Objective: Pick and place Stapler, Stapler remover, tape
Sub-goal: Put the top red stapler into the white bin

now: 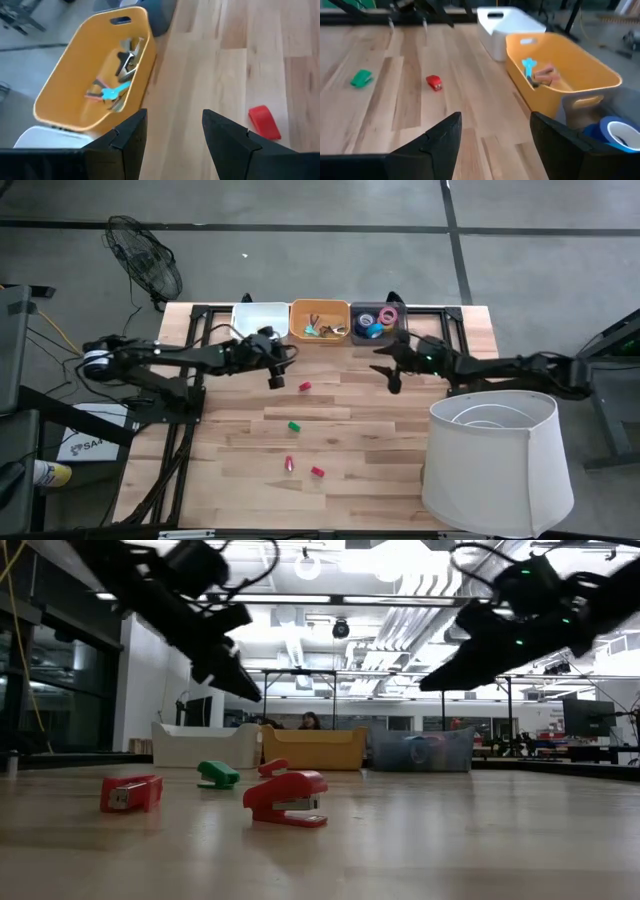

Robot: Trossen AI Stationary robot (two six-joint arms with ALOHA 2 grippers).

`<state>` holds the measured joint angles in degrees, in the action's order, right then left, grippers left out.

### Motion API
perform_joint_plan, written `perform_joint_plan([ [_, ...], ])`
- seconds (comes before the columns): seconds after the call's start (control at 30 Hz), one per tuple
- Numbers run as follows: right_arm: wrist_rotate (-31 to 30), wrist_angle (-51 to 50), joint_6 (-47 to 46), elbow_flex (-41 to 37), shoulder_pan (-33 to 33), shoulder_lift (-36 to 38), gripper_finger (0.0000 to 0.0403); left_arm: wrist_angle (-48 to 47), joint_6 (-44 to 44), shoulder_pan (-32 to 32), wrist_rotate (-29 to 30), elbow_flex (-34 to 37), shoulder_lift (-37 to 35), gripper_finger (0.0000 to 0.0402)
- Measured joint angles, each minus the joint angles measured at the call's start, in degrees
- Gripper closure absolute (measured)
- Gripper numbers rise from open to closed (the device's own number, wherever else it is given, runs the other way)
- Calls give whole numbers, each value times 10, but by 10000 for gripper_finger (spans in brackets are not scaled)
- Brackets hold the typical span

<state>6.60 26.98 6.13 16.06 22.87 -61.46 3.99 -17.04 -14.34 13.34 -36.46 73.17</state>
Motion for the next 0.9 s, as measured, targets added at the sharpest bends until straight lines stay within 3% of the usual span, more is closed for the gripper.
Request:
perform_joint_plan([
  [0.2, 9, 70, 0, -76, 0, 58, 176, -108, 0, 1, -10, -103, 78, 215],
  [0.3, 21, 94, -12, -103, 0, 73, 176, -112, 2, 1, -23, -129, 100, 215],
  [0.47, 32, 151, -40, -153, 0, 87, 176, -114, 30, 1, -24, -138, 114, 215],
  [0.9, 67, 127, -46, -155, -11, 128, 176, -125, 68, 5, -56, -135, 139, 215],
])
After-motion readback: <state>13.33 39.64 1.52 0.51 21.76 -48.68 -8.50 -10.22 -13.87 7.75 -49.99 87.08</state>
